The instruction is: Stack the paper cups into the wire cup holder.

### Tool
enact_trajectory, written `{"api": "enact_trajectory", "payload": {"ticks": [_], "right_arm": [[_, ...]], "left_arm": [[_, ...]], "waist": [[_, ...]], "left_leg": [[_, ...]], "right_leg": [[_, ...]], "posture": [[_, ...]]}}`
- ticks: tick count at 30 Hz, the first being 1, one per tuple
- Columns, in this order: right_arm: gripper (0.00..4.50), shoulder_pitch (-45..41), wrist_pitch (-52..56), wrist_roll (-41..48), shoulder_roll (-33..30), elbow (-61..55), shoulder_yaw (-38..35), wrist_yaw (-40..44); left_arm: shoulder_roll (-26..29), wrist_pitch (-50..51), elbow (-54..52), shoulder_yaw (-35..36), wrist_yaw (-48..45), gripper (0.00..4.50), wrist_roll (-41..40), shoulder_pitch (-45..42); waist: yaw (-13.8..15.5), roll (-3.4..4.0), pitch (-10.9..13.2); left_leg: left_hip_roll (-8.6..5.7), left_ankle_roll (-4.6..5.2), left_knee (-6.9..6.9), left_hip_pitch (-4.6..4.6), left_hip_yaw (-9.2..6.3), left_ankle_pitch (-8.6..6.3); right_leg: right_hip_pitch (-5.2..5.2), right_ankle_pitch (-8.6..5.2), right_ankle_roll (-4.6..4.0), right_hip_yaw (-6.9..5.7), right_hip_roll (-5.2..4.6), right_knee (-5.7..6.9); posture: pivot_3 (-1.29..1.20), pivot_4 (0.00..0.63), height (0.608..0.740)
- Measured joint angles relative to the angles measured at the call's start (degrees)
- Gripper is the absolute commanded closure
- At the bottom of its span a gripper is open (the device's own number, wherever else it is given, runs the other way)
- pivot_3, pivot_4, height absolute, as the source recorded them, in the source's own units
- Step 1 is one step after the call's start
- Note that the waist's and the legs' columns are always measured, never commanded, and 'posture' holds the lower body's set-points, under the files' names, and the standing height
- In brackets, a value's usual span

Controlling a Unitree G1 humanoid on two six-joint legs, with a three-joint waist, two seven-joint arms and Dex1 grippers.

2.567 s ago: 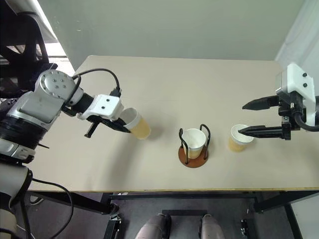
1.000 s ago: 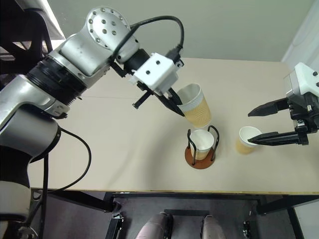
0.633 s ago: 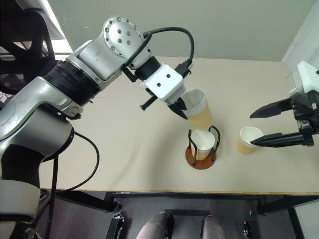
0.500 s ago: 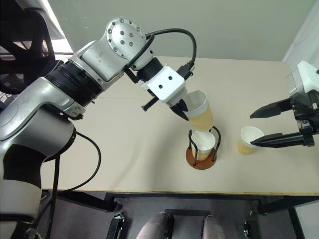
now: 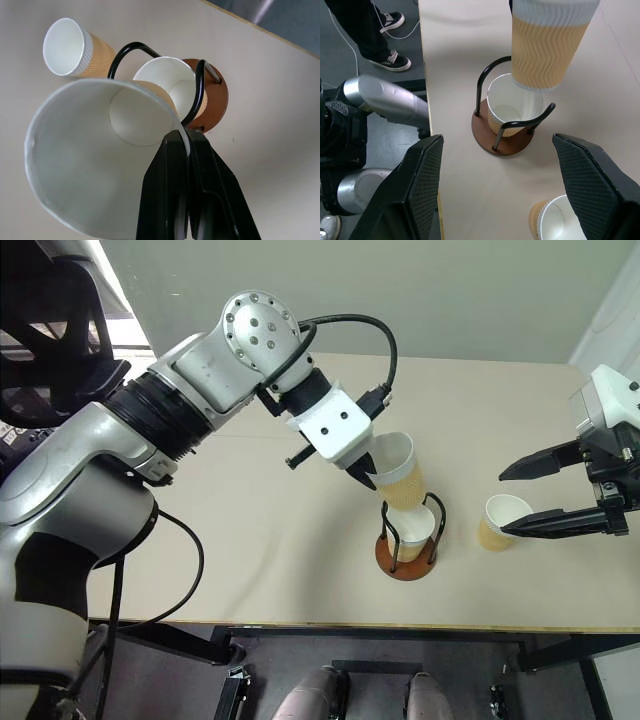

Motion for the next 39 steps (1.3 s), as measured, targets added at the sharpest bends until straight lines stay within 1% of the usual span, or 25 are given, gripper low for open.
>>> {"api": "enact_trajectory", "payload": {"ticks": [17, 22, 30, 31, 32, 33, 39], "right_arm": [[0.97, 1.52, -0.21, -0.04, -0.02, 0.03, -0.12, -0.28], [0.97, 1.91, -0.59, -0.07, -0.06, 0.05, -0.14, -0.37], [0.97, 2.14, -0.75, -0.06, -0.07, 0.02, -0.17, -0.82], [0.97, 2.15, -0.75, -0.06, -0.07, 0.02, -0.17, -0.85], [0.97, 2.16, -0.75, -0.07, -0.07, 0.02, -0.17, -0.88], [0.97, 2.17, -0.75, -0.07, -0.07, 0.03, -0.17, -0.94], [0.97, 2.25, -0.75, -0.07, -0.07, 0.04, -0.18, -1.25]], "left_arm": [[-1.37, -1.68, 0.16, -0.61, 0.0, 4.48, 0.17, 0.72], [-1.82, -1.91, 0.14, -1.82, 0.0, 4.48, 0.1, 0.8], [-1.8, -1.93, -0.12, -3.92, 0.0, 4.48, -0.64, 0.8], [-1.83, -1.94, -0.05, -3.96, 0.0, 4.09, -0.65, 0.8], [-1.96, -2.0, 0.28, -3.96, 0.0, 3.87, -0.58, 0.8], [-2.25, -2.12, 0.89, -3.96, 0.0, 3.52, -0.41, 0.8], [-3.23, -3.16, 2.88, -3.96, 0.0, 1.34, 0.15, 0.79]], "waist": [[0.0, 0.0, 0.0], [0.0, 0.0, 0.0], [0.0, -0.01, 0.0], [0.0, 0.0, 0.0], [0.01, -0.01, 0.0], [0.0, 0.0, 0.0], [0.0, -0.01, 0.0]], "left_leg": [[-0.27, 0.19, -0.03, -0.01, -0.01, 0.12], [-0.51, 0.36, -0.04, -0.02, 0.01, 0.21], [-0.69, 0.43, -0.04, -0.02, -0.02, 0.25], [-0.69, 0.43, -0.03, -0.02, -0.02, 0.25], [-0.71, 0.44, -0.04, -0.02, -0.02, 0.25], [-0.72, 0.44, -0.03, -0.02, -0.02, 0.25], [-0.78, 0.47, -0.04, -0.02, -0.02, 0.24]], "right_leg": [[0.02, 0.03, 0.19, -0.01, -0.25, 0.01], [0.06, 0.07, 0.36, 0.0, -0.53, 0.0], [0.15, 0.07, 0.5, -0.04, -0.67, -0.02], [0.15, 0.06, 0.51, -0.03, -0.69, -0.02], [0.15, 0.06, 0.52, -0.03, -0.69, -0.02], [0.17, 0.05, 0.53, -0.04, -0.7, -0.02], [0.17, 0.0, 0.62, -0.02, -0.74, -0.02]], "posture": [[0.0, 0.15, 0.74], [0.0, 0.15, 0.74], [0.0, 0.15, 0.74], [0.0, 0.15, 0.74], [0.0, 0.15, 0.74], [0.0, 0.15, 0.74], [0.0, 0.15, 0.74]]}}
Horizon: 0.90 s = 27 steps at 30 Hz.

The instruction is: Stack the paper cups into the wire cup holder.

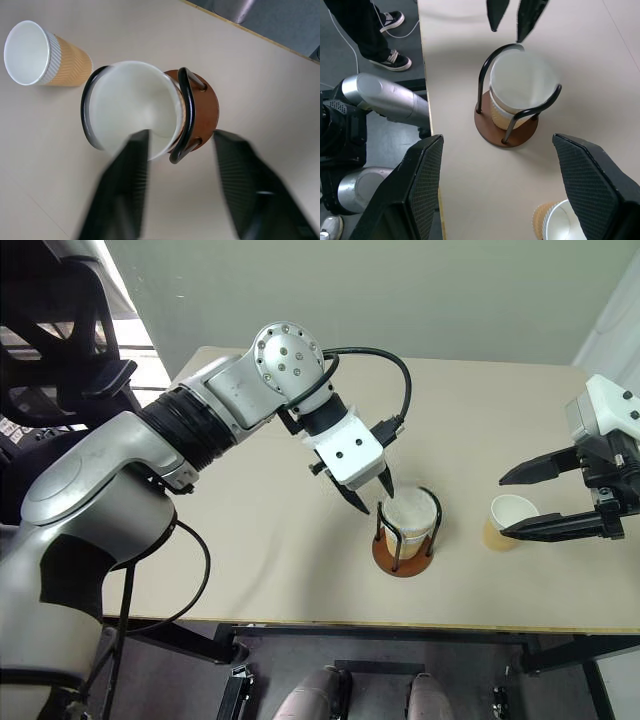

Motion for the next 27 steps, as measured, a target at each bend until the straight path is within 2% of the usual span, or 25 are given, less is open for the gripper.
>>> {"api": "enact_trajectory", "payload": {"ticks": [3, 4, 8, 12, 16, 20, 27], "right_arm": [[0.97, 0.03, 0.0, 0.0, 0.0, 0.0, -0.01, -0.35], [0.97, 0.03, 0.0, 0.0, 0.0, 0.01, -0.01, -0.41], [0.97, 0.04, -0.92, -0.71, 0.01, 0.2, -0.01, -0.91], [0.97, -0.07, -3.64, -3.21, 1.16, 1.45, 0.01, -3.09], [0.97, 0.37, -4.94, -5.33, 1.57, 2.29, 0.17, -4.94], [0.97, 0.87, -6.62, -8.16, 1.81, 2.43, 2.21, -5.69], [0.97, 1.79, -16.88, -17.57, 2.55, 4.93, 8.61, -4.8]], "left_arm": [[-0.55, -0.44, 0.48, 0.01, 0.0, 0.26, 0.12, -0.01], [-0.71, -0.55, 0.59, 0.08, 0.0, 0.04, 0.15, -0.01], [-2.62, -0.24, 3.51, 4.51, -0.03, 0.04, 1.54, -0.01], [-5.9, 3.79, 9.12, 16.17, 0.17, 0.04, 2.92, 0.09], [-5.41, 10.4, 14.16, 26.94, 0.9, 0.04, 4.55, 0.37], [-1.01, 21.47, 13.05, 33.41, 0.06, 0.04, 2.95, 2.92], [10.47, 42.82, -1.39, 34.16, -0.02, 0.04, -7.83, 9.56]], "waist": [[0.0, 0.0, 0.0], [0.01, 0.0, 0.0], [0.01, 0.0, 0.0], [-0.01, 0.0, 0.0], [-0.05, 0.02, 0.0], [-0.28, 0.04, -0.01], [-0.2, 0.05, 0.0]], "left_leg": [[-0.05, 0.03, 0.0, 0.0, -0.01, -0.02], [-0.07, 0.05, 0.0, 0.0, -0.01, -0.03], [-0.12, 0.09, 0.01, -0.02, -0.01, -0.04], [-0.13, 0.16, 0.01, -0.03, 0.0, -0.06], [-0.12, 0.17, -0.07, 0.01, 0.0, -0.05], [-0.12, 0.17, -0.15, 0.03, 0.05, -0.06], [-0.14, -0.17, -0.11, -0.09, -0.01, 0.16]], "right_leg": [[0.01, -0.03, 0.05, 0.02, -0.02, 0.0], [0.02, -0.04, 0.07, 0.03, -0.04, 0.0], [0.03, -0.07, 0.12, 0.03, -0.06, -0.01], [0.05, -0.06, 0.22, 0.05, -0.08, -0.08], [0.04, -0.12, 0.3, 0.04, -0.05, -0.1], [0.03, -0.13, 0.29, -0.05, 0.01, -0.17], [0.08, 0.02, 0.29, 0.03, -0.07, -0.44]], "posture": [[0.0, 0.15, 0.74], [0.0, 0.15, 0.74], [0.0, 0.15, 0.74], [0.0, 0.15, 0.74], [0.0, 0.15, 0.74], [0.0, 0.15, 0.74], [0.0, 0.15, 0.74]]}}
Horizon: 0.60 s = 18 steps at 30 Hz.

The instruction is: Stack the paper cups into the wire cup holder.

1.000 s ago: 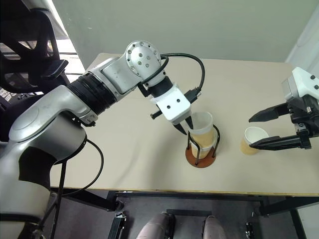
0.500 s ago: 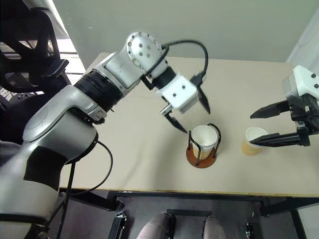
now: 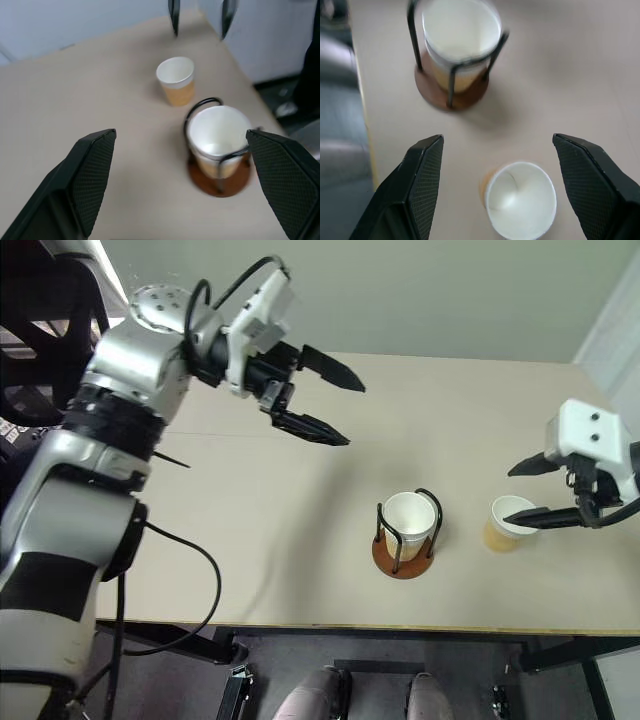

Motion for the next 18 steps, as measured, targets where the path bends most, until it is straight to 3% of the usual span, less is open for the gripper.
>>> {"api": "enact_trajectory", "payload": {"ticks": [7, 18], "right_arm": [[0.97, 0.87, -11.07, -9.51, 1.49, 5.55, 5.31, 1.68], [0.97, 2.17, -15.3, -13.49, 4.55, 6.52, 7.25, 4.48]], "left_arm": [[7.2, 13.59, -10.29, 4.53, 0.0, 0.04, -6.4, 7.14], [11.58, 17.68, -16.69, 8.95, 0.0, 0.04, -6.51, 13.38]], "waist": [[0.02, 0.03, 0.0], [-0.17, 0.02, 0.0]], "left_leg": [[-0.08, 0.04, -0.01, 0.06, 0.04, 0.1], [0.06, 0.3, -0.19, 0.3, -0.12, 0.31]], "right_leg": [[0.18, 0.18, 0.0, -0.17, 0.08, -0.27], [0.26, 0.63, -0.48, -0.06, 0.09, -0.28]], "posture": [[0.0, 0.15, 0.74], [0.0, 0.15, 0.74]]}}
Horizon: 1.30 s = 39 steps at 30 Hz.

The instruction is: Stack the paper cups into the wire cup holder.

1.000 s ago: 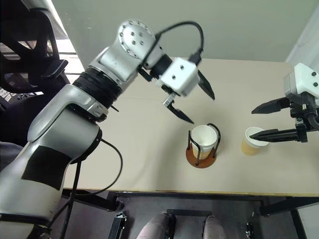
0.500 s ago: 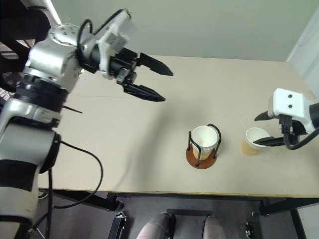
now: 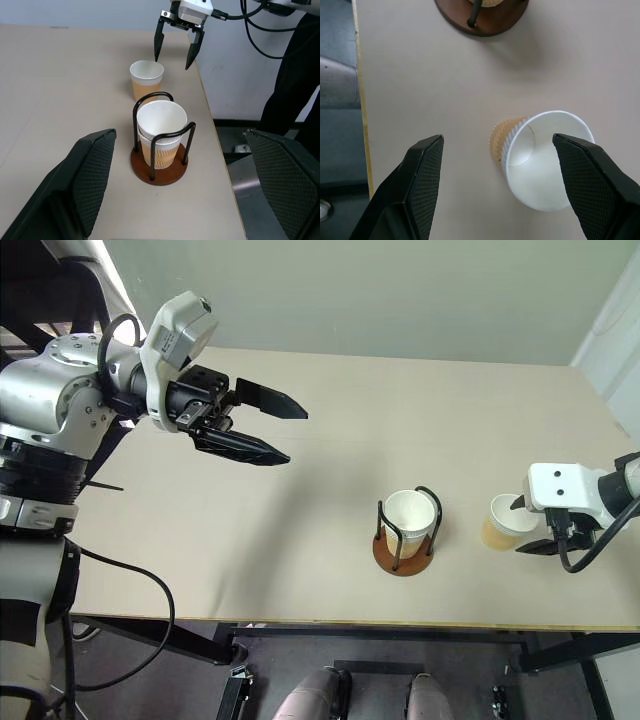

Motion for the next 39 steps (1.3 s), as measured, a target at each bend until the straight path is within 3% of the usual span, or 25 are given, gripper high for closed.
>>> {"api": "enact_trajectory", "payload": {"ticks": [9, 17, 20, 28, 36, 39], "right_arm": [[0.97, -2.62, -10.35, -10.99, 5.61, 10.16, 6.85, -0.33], [0.97, -5.83, -12.98, -13.94, 7.47, 14.55, 7.45, 0.42], [1.54, -5.88, -13.27, -14.6, 7.64, 15.41, 7.45, 0.49], [4.37, -5.88, -11.12, -14.89, 7.65, 13.9, 7.45, 1.96], [4.48, -6.09, -3.5, -10.39, 5.91, 6.14, 5.2, 5.88], [4.48, -9.16, 0.69, -8.07, 5.32, 2.68, 4.32, 7.03]], "left_arm": [[-0.2, 0.34, -0.92, 1.08, 0.0, 0.04, 1.06, 0.44], [-0.17, 0.96, -1.28, 2.1, 0.0, 0.04, 2.17, 1.8], [-0.3, 0.94, -1.27, 2.67, 0.0, 0.0, 2.58, 1.82], [-1.66, -3.31, -0.14, 4.64, 0.01, 0.0, 2.81, 4.53], [8.82, -11.91, -1.75, -7.19, 0.01, 0.0, -0.25, 5.97], [10.15, -14.76, -1.73, -11.27, 0.02, 0.0, -0.79, 5.78]], "waist": [[-0.34, 0.0, 0.0], [-0.49, 0.0, 0.0], [-0.49, 0.0, 0.0], [-0.59, 0.0, 0.0], [-0.62, 0.0, 0.0], [-0.64, 0.0, 0.0]], "left_leg": [[-0.02, -0.25, -0.29, 0.19, -0.07, 0.3], [0.1, -0.41, -1.04, 0.45, -0.08, 0.52], [0.11, -0.43, -1.11, 0.47, -0.08, 0.47], [0.14, -0.45, -1.15, 0.48, -0.06, 0.39], [0.15, -0.56, -1.31, 0.51, -0.08, 0.33], [0.13, -0.86, -1.35, 0.52, -0.08, 0.18]], "right_leg": [[0.04, 0.27, -0.42, 0.04, 0.02, -0.04], [0.01, 0.23, -0.36, -0.03, 0.03, -0.11], [0.01, 0.13, -0.29, -0.03, 0.04, -0.14], [0.0, 0.03, -0.34, -0.05, 0.04, -0.14], [-0.03, -0.05, -0.46, -0.04, 0.06, -0.15], [-0.05, -0.06, -0.52, -0.03, 0.06, -0.13]], "posture": [[0.0, 0.15, 0.74], [0.0, 0.15, 0.74], [0.0, 0.15, 0.74], [0.0, 0.15, 0.74], [0.0, 0.15, 0.74], [0.0, 0.15, 0.74]]}}
